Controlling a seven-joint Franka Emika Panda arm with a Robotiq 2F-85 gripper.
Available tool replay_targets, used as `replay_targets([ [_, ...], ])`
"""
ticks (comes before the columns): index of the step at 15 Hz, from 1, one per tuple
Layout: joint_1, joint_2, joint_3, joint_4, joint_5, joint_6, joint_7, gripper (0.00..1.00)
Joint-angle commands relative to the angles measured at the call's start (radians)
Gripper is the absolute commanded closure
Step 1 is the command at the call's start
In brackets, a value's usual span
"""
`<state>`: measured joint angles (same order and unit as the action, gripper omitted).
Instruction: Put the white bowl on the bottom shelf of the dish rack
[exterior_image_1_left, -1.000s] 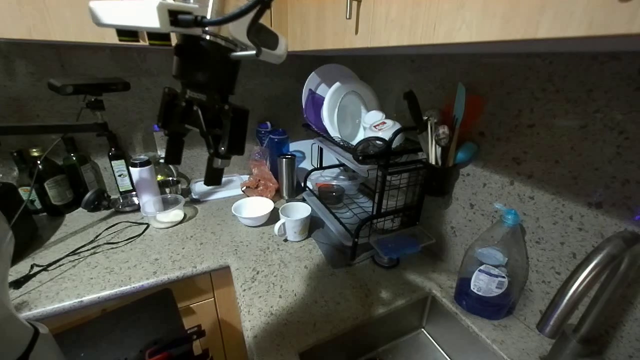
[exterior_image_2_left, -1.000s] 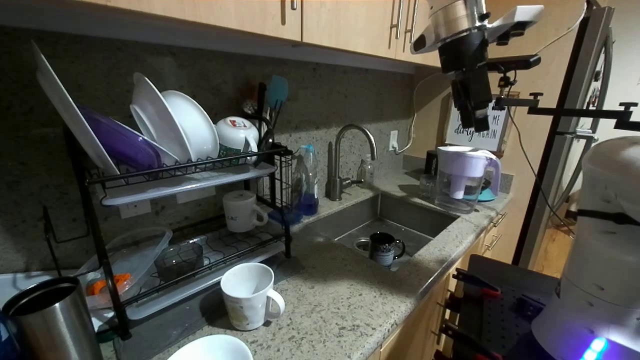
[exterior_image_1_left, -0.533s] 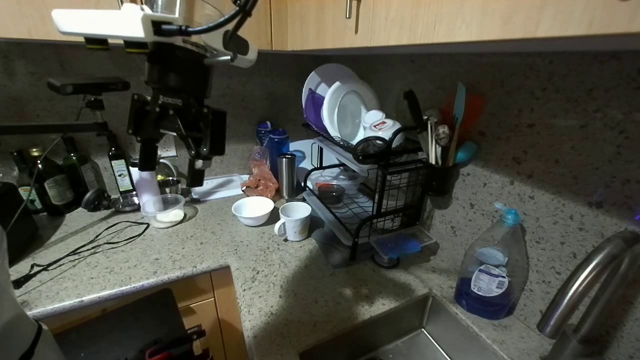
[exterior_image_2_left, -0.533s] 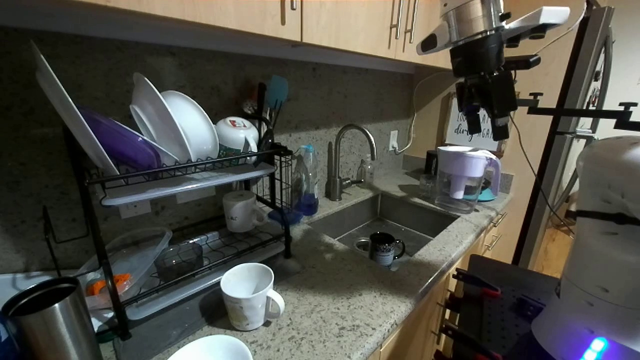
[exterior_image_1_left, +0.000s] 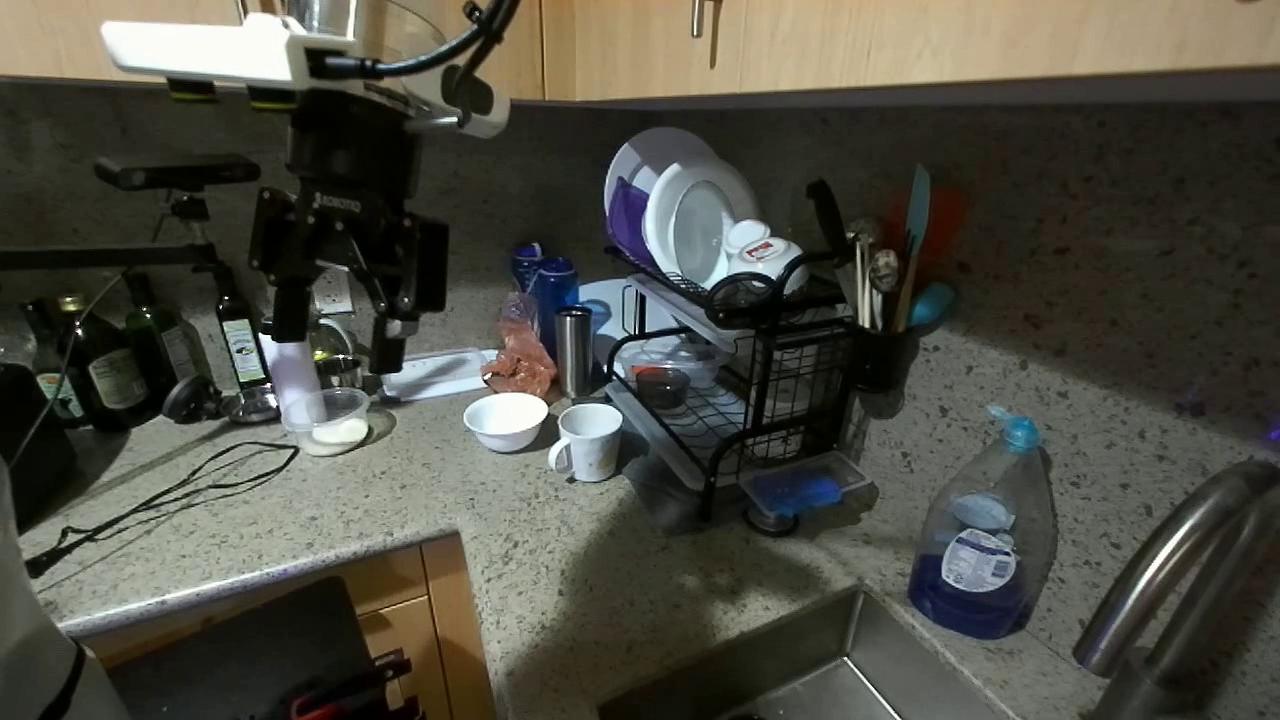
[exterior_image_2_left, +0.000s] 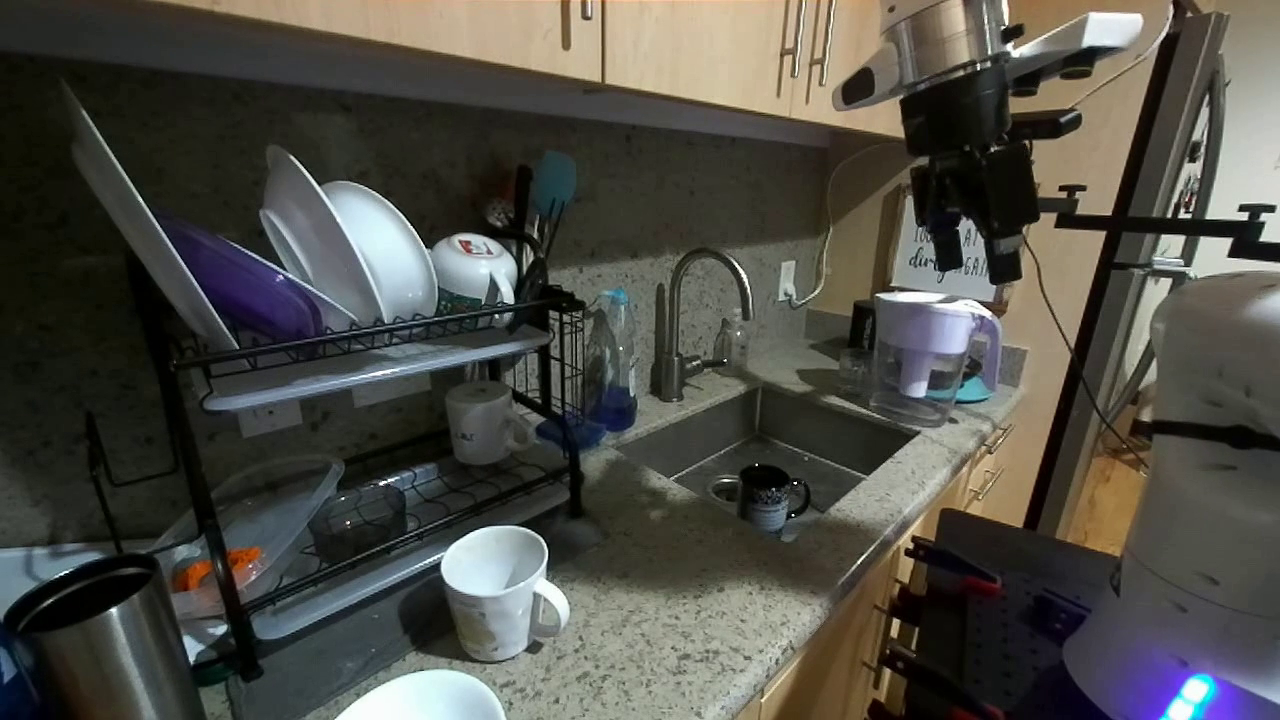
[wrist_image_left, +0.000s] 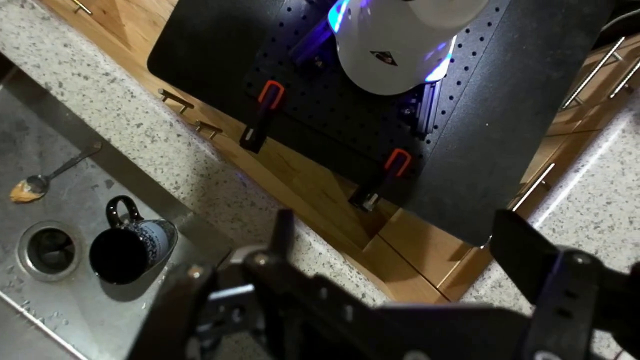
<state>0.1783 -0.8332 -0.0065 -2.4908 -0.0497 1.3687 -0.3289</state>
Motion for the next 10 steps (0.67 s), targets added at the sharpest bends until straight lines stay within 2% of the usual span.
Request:
replay_targets([
  [1, 0.040, -0.024, 0.029, -0.051, 0.043, 0.015, 0.007, 0.00],
  [6, 0.110, -0.029, 0.071, -0.127, 0.157, 0.068, -0.004, 0.00],
  [10, 0.161, -0.048, 0.105, -0.193, 0.278, 0.195, -0.010, 0.00],
])
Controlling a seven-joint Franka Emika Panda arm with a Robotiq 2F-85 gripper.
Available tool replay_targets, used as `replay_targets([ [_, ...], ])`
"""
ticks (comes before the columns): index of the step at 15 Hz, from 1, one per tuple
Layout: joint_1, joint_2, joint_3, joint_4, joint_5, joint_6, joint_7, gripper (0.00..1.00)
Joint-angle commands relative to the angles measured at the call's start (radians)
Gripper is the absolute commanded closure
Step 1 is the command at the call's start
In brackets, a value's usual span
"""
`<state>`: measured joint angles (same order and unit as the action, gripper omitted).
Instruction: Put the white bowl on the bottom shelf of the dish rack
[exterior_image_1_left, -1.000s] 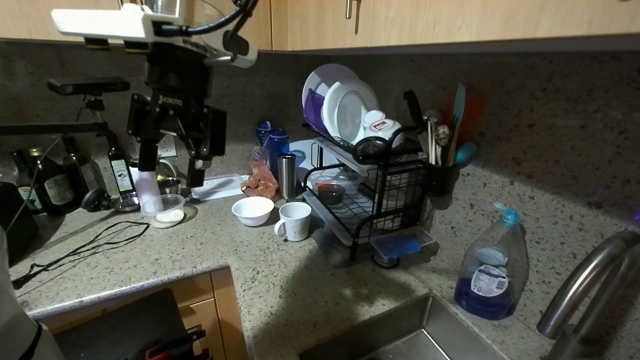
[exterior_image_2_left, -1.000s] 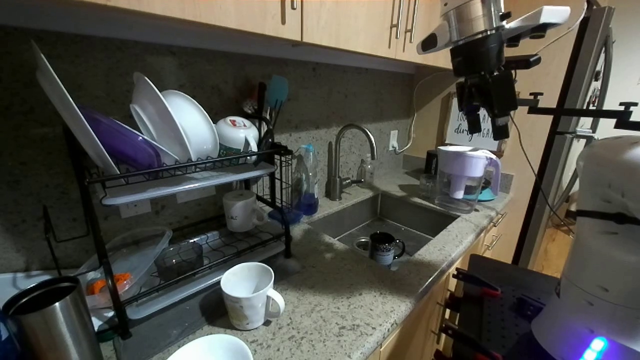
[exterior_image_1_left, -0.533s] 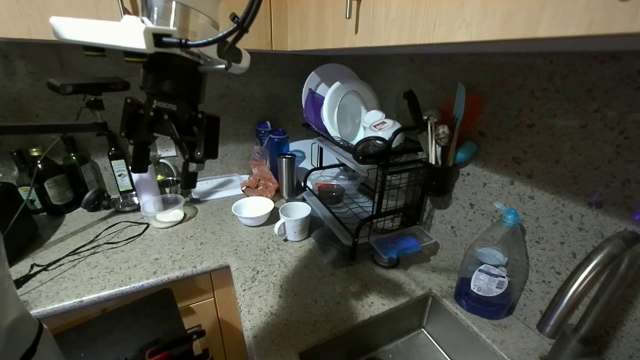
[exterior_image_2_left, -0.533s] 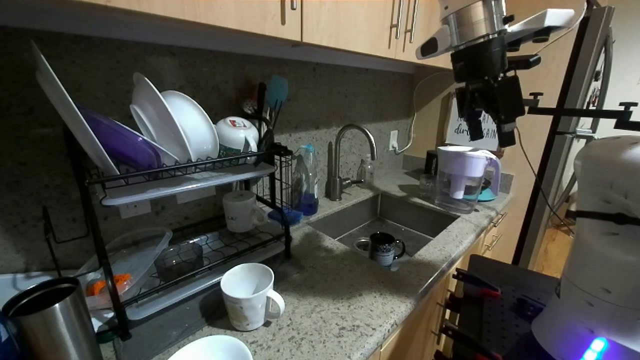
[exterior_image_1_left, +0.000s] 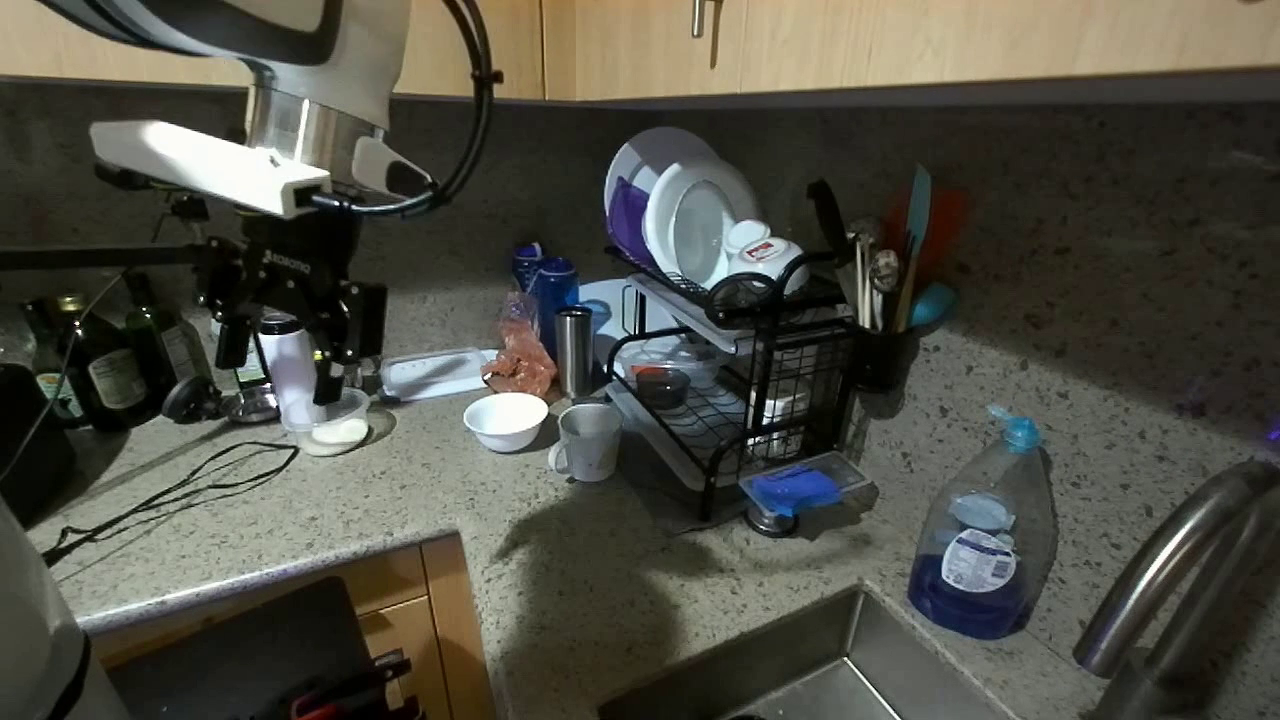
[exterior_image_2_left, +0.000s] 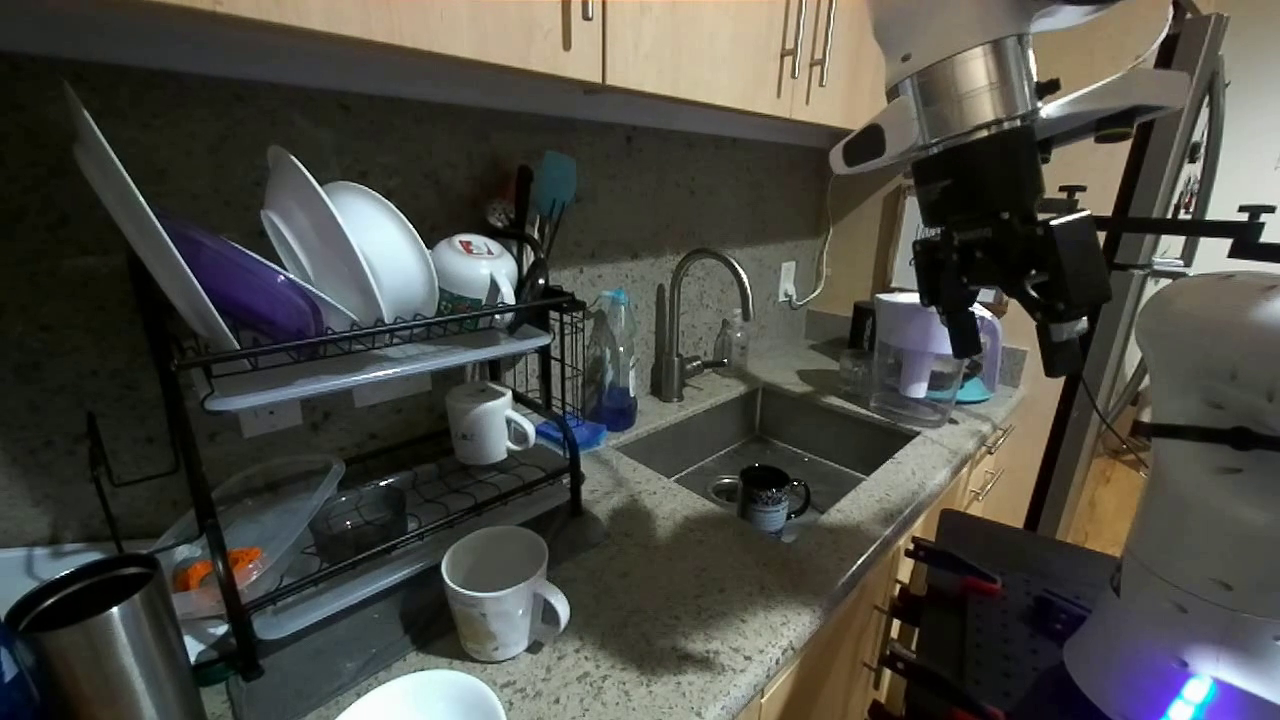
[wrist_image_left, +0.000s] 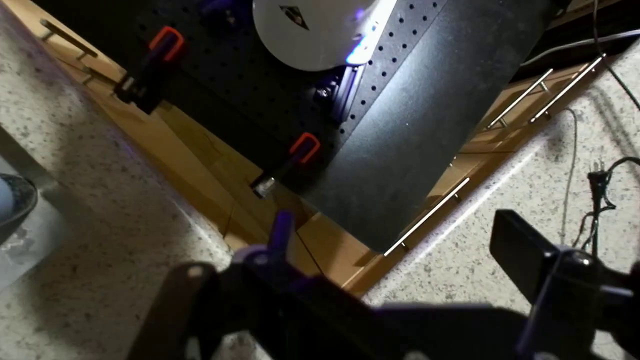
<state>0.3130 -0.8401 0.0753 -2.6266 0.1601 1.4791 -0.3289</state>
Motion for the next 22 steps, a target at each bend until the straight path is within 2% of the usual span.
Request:
replay_targets([
  [1, 0.037, -0.045, 0.035, -0.074, 0.098, 0.130, -0.005, 0.00],
  [5, 0.082, -0.049, 0.103, -0.140, 0.202, 0.334, 0.028, 0.00],
  [8, 0.118, -0.035, 0.137, -0.163, 0.223, 0.433, 0.022, 0.00],
  [9, 0.124, -0.036, 0.138, -0.167, 0.211, 0.449, 0.017, 0.00],
  [10, 0.122, -0.015, 0.120, -0.147, 0.197, 0.413, 0.016, 0.00],
  [17, 0.131, -0.016, 0.123, -0.150, 0.197, 0.430, 0.016, 0.00],
  [22, 0.170, 0.033, 0.124, -0.150, 0.268, 0.490, 0.006, 0.00],
])
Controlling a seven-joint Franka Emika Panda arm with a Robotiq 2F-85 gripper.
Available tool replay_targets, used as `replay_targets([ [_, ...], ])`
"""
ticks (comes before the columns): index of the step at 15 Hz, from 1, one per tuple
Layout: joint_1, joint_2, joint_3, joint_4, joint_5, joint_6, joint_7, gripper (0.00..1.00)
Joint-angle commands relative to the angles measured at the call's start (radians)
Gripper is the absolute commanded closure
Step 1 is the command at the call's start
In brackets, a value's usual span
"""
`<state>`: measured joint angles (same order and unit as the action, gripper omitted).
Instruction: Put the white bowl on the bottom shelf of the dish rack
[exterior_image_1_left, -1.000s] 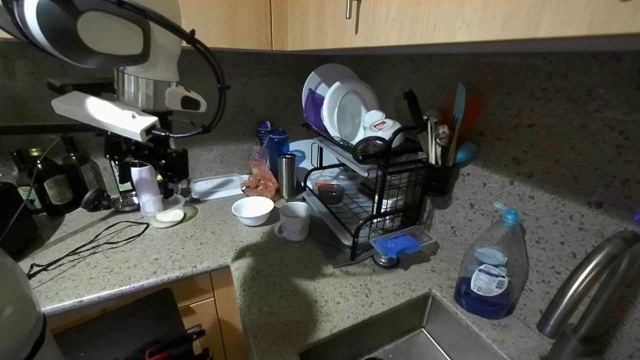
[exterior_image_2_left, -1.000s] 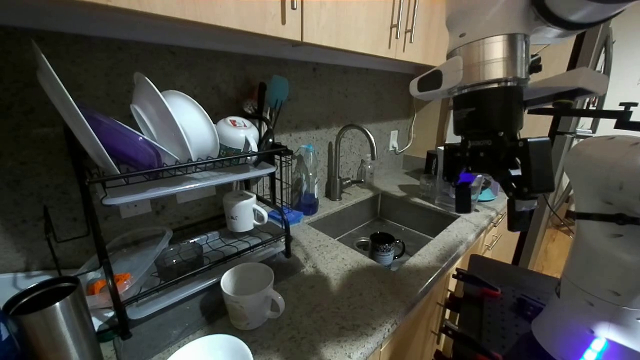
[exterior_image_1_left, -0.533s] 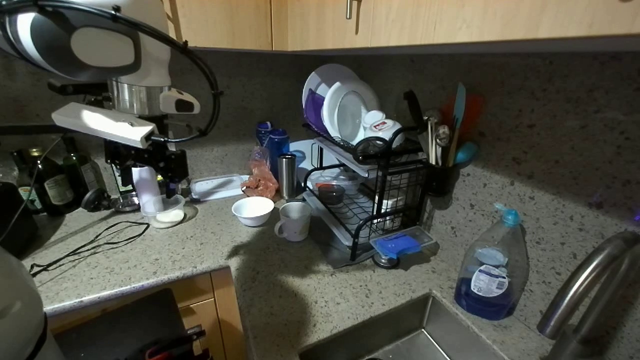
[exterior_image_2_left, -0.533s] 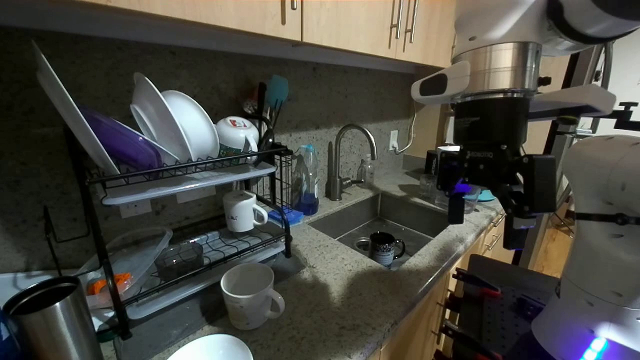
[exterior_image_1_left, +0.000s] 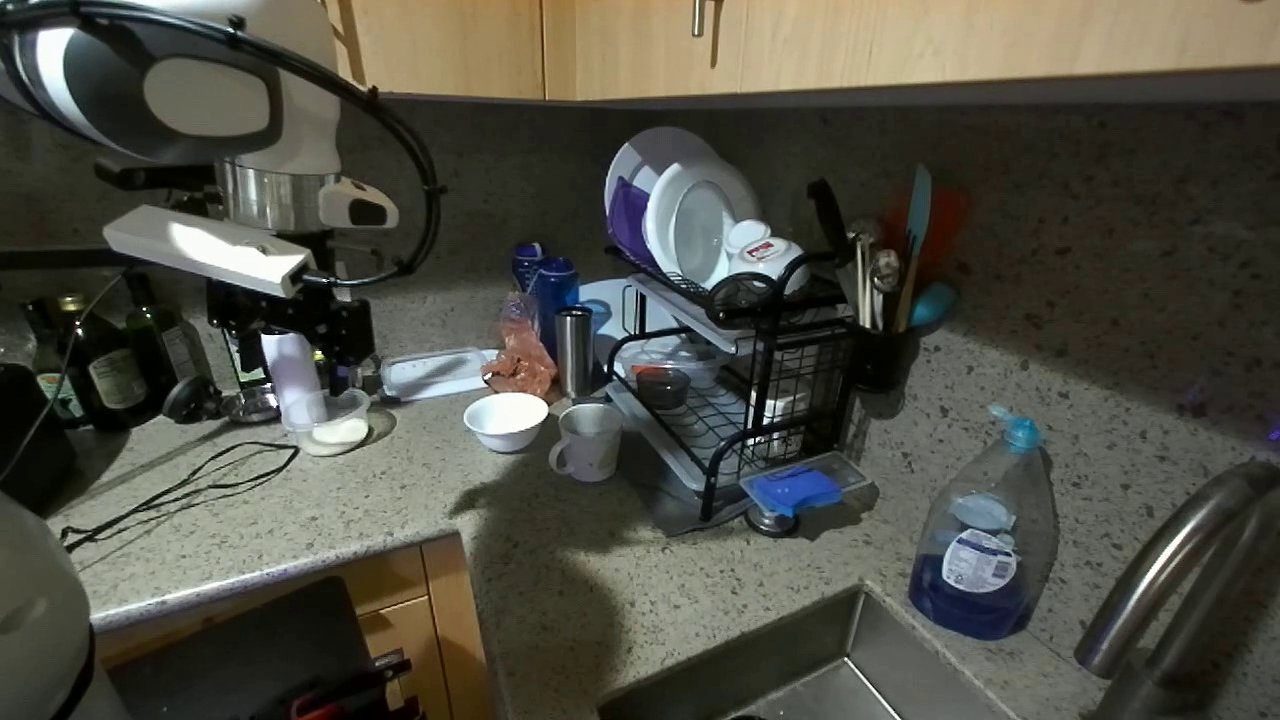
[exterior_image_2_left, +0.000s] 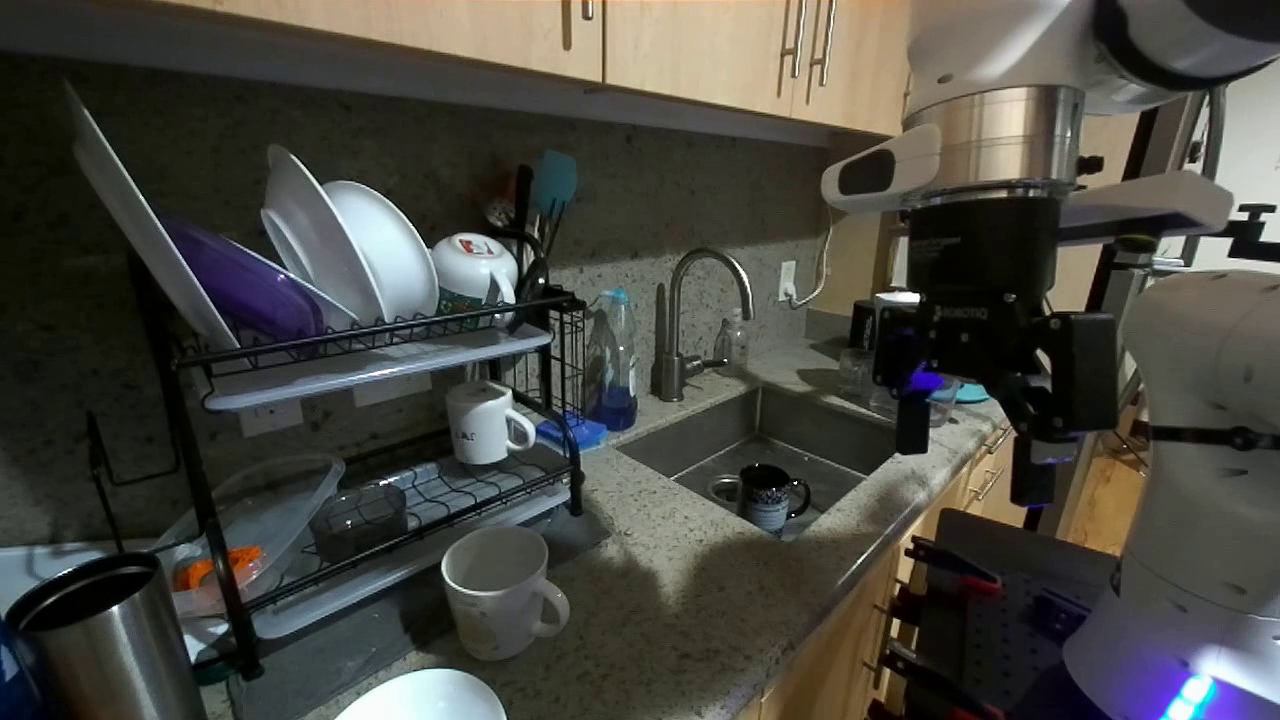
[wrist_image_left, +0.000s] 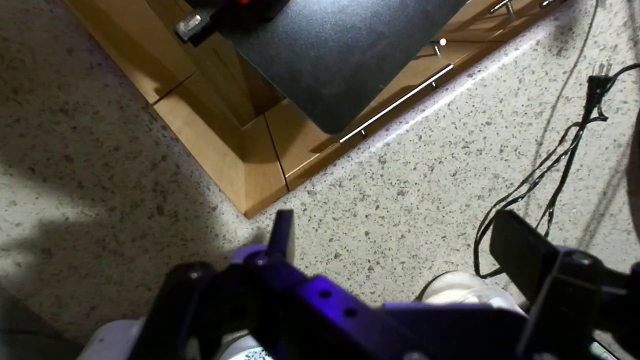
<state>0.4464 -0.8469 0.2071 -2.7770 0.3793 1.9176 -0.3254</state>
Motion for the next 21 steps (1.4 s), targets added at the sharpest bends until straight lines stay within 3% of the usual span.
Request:
replay_targets([
  [1, 0.048, 0.051, -0.006, 0.001, 0.071, 0.073, -0.002, 0.00],
  [12, 0.224, 0.213, 0.019, 0.000, 0.337, 0.384, -0.070, 0.00],
  [21, 0.348, 0.380, 0.083, 0.016, 0.406, 0.690, -0.051, 0.00],
])
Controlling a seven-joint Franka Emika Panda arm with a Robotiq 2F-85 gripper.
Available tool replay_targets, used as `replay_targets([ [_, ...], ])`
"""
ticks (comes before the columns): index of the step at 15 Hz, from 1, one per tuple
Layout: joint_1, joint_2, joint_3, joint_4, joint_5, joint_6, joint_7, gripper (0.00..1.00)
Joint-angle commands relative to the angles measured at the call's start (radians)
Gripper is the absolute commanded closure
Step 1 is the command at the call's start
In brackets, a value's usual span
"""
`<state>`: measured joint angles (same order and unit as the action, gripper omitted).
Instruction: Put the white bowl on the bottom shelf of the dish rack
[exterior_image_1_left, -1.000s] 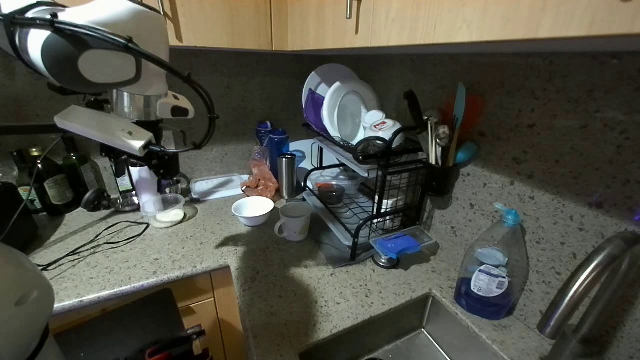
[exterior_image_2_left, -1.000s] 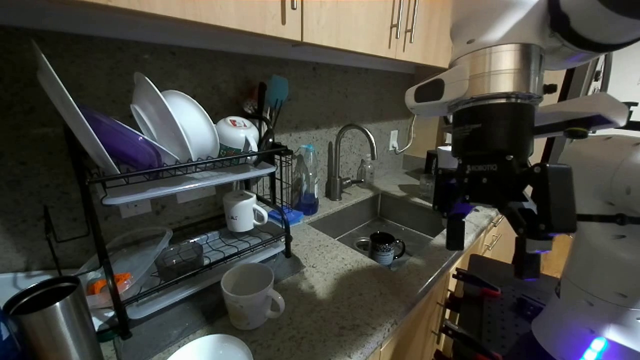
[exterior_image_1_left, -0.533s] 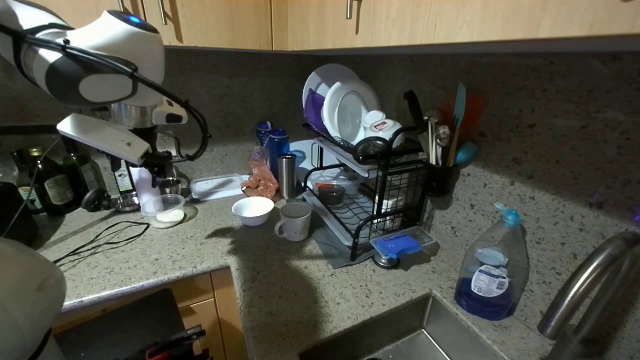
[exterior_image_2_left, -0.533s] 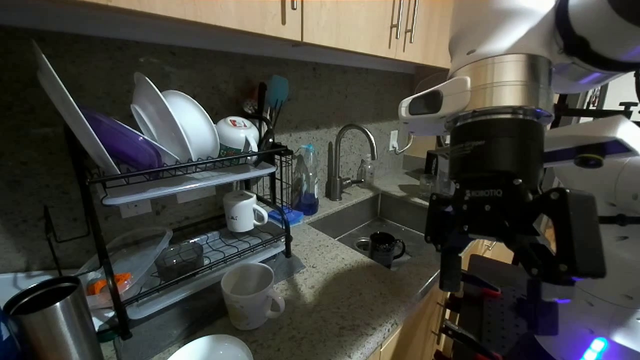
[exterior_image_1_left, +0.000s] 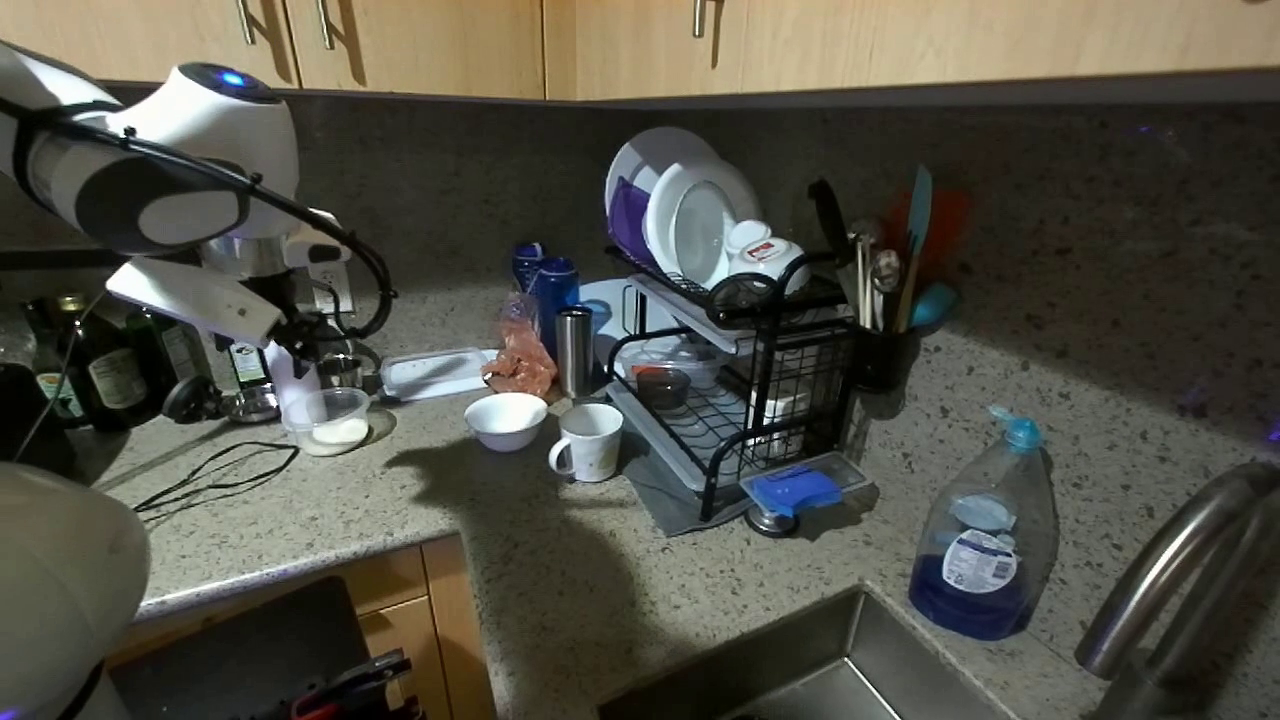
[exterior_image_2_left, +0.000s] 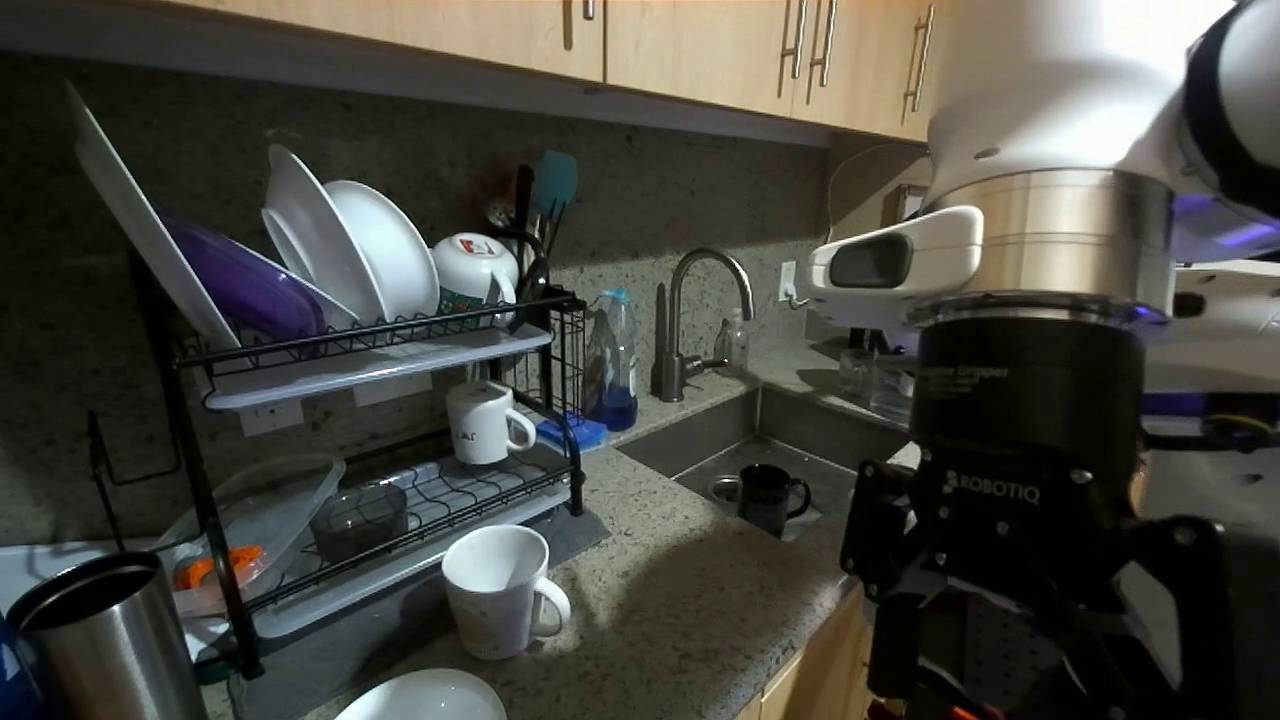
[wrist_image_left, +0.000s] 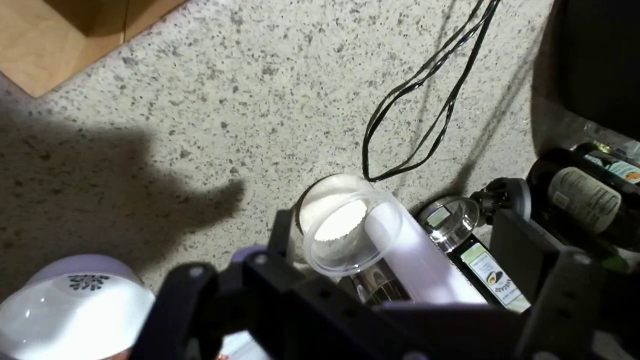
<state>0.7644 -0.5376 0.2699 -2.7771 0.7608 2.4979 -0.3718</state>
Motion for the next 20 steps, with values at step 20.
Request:
replay_targets([
  [20, -0.282, 0.394, 0.224, 0.244, -0.843, 0.286, 0.533, 0.00],
])
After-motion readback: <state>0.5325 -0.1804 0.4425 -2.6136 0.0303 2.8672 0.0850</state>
